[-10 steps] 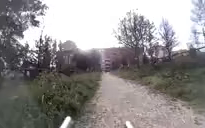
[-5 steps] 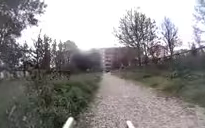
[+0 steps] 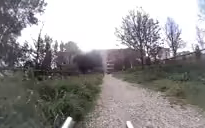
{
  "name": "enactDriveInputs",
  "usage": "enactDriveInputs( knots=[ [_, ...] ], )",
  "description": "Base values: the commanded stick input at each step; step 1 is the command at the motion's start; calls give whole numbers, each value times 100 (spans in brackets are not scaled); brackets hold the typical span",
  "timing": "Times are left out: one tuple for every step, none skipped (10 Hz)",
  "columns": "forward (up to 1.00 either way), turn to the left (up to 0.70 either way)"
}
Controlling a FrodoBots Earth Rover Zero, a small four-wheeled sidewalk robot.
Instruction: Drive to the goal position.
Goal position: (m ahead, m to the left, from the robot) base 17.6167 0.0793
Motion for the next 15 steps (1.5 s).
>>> enactDriveInputs(
  knots=[
    [70, 0],
    [70, 0],
    [70, 0],
    [70, 0],
    [70, 0],
    [70, 0],
    [70, 0],
    [70, 0],
    [70, 0],
    [70, -10],
    [70, -32],
    [70, -7],
    [70, 0],
    [70, 0],
    [70, 0]
  ],
)
